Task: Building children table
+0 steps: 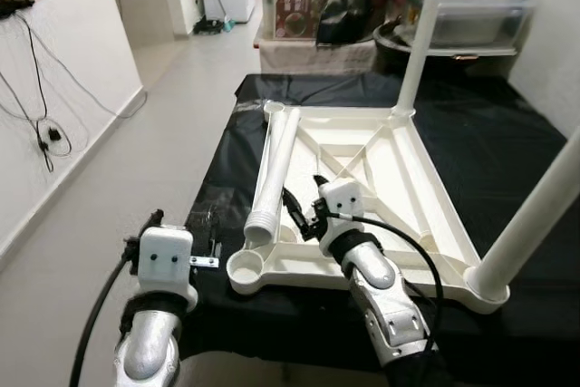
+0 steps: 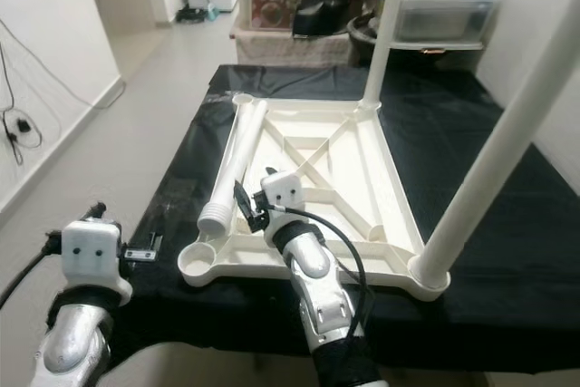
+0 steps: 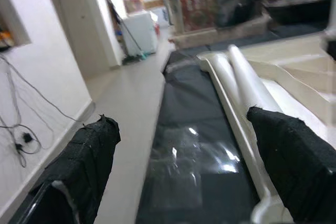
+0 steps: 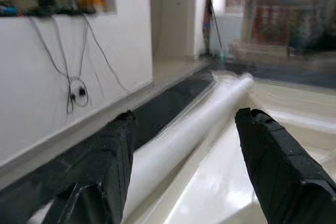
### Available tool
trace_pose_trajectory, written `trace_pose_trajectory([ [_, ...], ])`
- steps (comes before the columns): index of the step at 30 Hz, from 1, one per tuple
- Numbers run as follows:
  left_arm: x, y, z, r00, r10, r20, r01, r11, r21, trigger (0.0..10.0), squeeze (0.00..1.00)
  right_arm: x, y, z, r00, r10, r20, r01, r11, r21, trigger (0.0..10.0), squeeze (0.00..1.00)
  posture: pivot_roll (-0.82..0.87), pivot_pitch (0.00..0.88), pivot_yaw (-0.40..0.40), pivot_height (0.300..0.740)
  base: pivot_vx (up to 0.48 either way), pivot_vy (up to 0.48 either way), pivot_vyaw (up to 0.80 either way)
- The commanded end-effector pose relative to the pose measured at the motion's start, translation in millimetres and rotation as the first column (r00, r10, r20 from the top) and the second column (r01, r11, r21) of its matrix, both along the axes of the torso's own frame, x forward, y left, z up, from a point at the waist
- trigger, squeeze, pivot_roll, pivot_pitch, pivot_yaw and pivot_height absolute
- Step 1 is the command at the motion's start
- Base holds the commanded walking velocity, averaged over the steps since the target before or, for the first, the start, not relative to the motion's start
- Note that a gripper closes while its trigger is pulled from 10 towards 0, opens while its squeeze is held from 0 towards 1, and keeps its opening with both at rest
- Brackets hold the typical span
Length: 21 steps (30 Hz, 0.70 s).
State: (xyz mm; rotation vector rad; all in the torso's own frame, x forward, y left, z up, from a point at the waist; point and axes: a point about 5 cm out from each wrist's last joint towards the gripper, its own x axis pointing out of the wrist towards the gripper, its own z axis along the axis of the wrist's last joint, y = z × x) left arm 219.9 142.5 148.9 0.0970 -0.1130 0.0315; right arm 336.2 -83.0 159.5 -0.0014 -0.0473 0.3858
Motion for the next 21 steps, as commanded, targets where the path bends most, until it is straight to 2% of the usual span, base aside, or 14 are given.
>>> trace_pose_trajectory([
  [1, -0.7, -6.6, -13, 0.993, -0.069, -0.095, 0.067, 0.997, -0.024, 10.0, 0.0, 13.3, -0.9, -3, 0.988, -0.009, -0.156, 0.015, 0.999, 0.039, 10.0, 0.0, 0.01, 0.013, 0.007, 0.74, 0.0, 0.0, 0.0],
  [2, -1.1, -9.1, -16, 0.989, -0.095, -0.114, 0.091, 0.995, -0.036, 10.0, 0.0, 17.1, 0.5, -1, 0.982, 0.0, -0.189, 0.009, 0.999, 0.045, 10.0, 0.0, 0.01, 0.013, 0.007, 0.74, 0.0, 0.0, 0.0],
  [4, -3.1, -13.5, -16, 0.986, -0.122, -0.114, 0.115, 0.991, -0.067, 10.0, 0.0, 27.5, 9.0, 15, 0.985, 0.047, -0.163, -0.044, 0.999, 0.017, 10.0, 0.0, 0.0, 0.017, 0.009, 0.74, 0.0, 0.0, 0.0],
  [5, -3.1, -13.5, -16, 0.986, -0.122, -0.114, 0.115, 0.991, -0.067, 10.0, 0.0, 27.5, 9.0, 15, 0.985, 0.047, -0.163, -0.044, 0.999, 0.017, 10.0, 0.0, 0.0, 0.017, 0.009, 0.74, 0.0, 0.0, 0.0],
  [6, -4.0, -17.4, -16, 0.983, -0.143, -0.118, 0.133, 0.988, -0.083, 10.0, 0.0, 35.7, 12.7, 24, 0.987, 0.042, -0.158, -0.044, 0.999, -0.009, 10.0, 0.0, -0.01, 0.023, 0.007, 0.74, 0.0, 0.0, 0.0],
  [8, -4.0, -17.4, -16, 0.983, -0.143, -0.118, 0.133, 0.988, -0.083, 10.0, 0.0, 35.7, 12.7, 24, 0.987, 0.042, -0.158, -0.044, 0.999, -0.009, 10.0, 0.0, -0.01, 0.023, 0.007, 0.74, 0.0, 0.0, 0.0],
  [9, -5.4, -22.5, -17, 0.977, -0.172, -0.122, 0.162, 0.983, -0.089, 10.0, 0.0, 41.0, 14.7, 30, 0.987, 0.034, -0.156, -0.039, 0.999, -0.027, 10.0, 0.0, -0.01, 0.023, 0.004, 0.74, 0.0, 0.0, 0.0],
  [11, -13.8, -45.7, -21, 0.945, -0.293, -0.145, 0.276, 0.953, -0.123, 10.0, 0.0, 62.1, 27.0, 52, 0.972, 0.01, -0.237, -0.01, 1.0, -0.001, 10.0, 0.0, 0.0, 0.038, -0.024, 0.74, 0.0, 0.0, 0.0],
  [12, -13.8, -45.7, -21, 0.945, -0.293, -0.145, 0.276, 0.953, -0.123, 10.0, 0.0, 62.1, 27.0, 52, 0.972, 0.01, -0.237, -0.01, 1.0, -0.001, 10.0, 0.0, 0.0, 0.038, -0.024, 0.74, 0.0, 0.0, 0.0],
  [14, -21.0, -55.6, -23, 0.931, -0.328, -0.16, 0.307, 0.941, -0.143, 10.0, 0.0, 69.4, 41.7, 66, 0.954, -0.017, -0.299, -0.006, 0.997, -0.074, 10.0, 0.0, 0.0, 0.059, -0.042, 0.74, 0.0, 0.0, 0.0],
  [15, -21.0, -55.6, -23, 0.931, -0.328, -0.16, 0.307, 0.941, -0.143, 10.0, 0.0, 69.4, 41.7, 66, 0.954, -0.017, -0.299, -0.006, 0.997, -0.074, 10.0, 0.0, 0.0, 0.059, -0.042, 0.74, 0.0, 0.0, 0.0],
  [16, -25.8, -54.6, -26, 0.936, -0.306, -0.177, 0.281, 0.948, -0.149, 10.0, 0.0, 68.1, 58.1, 75, 0.944, 0.028, -0.328, -0.07, 0.991, -0.117, 10.0, 0.0, 0.01, 0.073, -0.053, 0.74, 0.0, 0.0, 0.0],
  [19, -25.8, -54.6, -26, 0.936, -0.306, -0.177, 0.281, 0.948, -0.149, 10.0, 0.0, 68.1, 58.1, 75, 0.944, 0.028, -0.328, -0.07, 0.991, -0.117, 10.0, 0.0, 0.01, 0.073, -0.053, 0.74, 0.0, 0.0, 0.0],
  [21, -30.1, -53.2, -27, 0.938, -0.288, -0.192, 0.26, 0.953, -0.156, 10.0, 0.0, 65.4, 68.0, 80, 0.925, 0.067, -0.373, -0.138, 0.976, -0.166, 10.0, 0.0, 0.0, 0.1, -0.068, 0.74, 0.0, 0.0, 0.0],
])
